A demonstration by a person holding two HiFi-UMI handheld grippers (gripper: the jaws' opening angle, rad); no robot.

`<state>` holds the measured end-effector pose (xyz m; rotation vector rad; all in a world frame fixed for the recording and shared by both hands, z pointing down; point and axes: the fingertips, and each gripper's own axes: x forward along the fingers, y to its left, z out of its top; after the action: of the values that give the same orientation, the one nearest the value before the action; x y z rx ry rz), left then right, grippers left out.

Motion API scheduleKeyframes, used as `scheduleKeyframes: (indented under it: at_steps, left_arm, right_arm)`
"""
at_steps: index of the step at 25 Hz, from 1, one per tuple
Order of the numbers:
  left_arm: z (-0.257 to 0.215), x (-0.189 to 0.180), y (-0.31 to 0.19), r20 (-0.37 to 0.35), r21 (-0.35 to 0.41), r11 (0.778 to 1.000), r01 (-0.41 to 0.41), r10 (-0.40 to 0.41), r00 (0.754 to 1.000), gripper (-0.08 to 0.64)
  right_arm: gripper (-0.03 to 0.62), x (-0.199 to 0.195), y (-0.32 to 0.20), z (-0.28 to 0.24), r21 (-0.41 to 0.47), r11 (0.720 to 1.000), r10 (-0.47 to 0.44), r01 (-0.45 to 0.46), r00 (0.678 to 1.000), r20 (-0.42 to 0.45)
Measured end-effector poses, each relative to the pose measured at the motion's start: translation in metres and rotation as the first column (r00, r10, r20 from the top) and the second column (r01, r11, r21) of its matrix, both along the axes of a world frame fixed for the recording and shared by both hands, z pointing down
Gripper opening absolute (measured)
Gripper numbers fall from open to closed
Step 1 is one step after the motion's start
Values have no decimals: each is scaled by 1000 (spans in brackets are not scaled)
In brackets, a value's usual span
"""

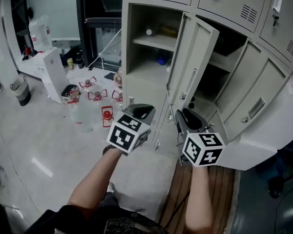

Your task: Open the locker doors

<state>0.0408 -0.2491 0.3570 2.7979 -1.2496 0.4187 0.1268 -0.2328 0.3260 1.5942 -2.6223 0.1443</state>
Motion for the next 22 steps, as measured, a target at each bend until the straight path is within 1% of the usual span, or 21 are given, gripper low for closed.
scheduleKeyframes:
  at_steps: [5, 10, 14, 18, 22]
  left_arm:
    - [6, -41, 11, 2, -10, 998, 60, -60, 998, -2]
    - [8, -111, 19, -38, -21, 991, 135, -136, 990, -2]
    - [2, -177, 22, -48, -9, 983, 184, -184, 982, -2]
    - [-10, -236, 26, -72, 10, 978, 208, -207, 976, -2]
    - [-7, -296, 30, -26, 40, 969, 246, -245, 969, -2]
  right_arm:
    - [58, -26, 6, 7, -11, 1000, 7, -7, 1000, -4]
    - [39, -64, 10, 12, -14, 999, 33, -33, 999, -26]
    - [26, -113, 13, 13, -5, 1000, 22, -22, 999, -39]
    - [8, -167, 14, 13, 3, 1000, 4, -3, 999, -41]
    - [2, -219, 13, 13, 14, 1000, -14, 15, 999, -47]
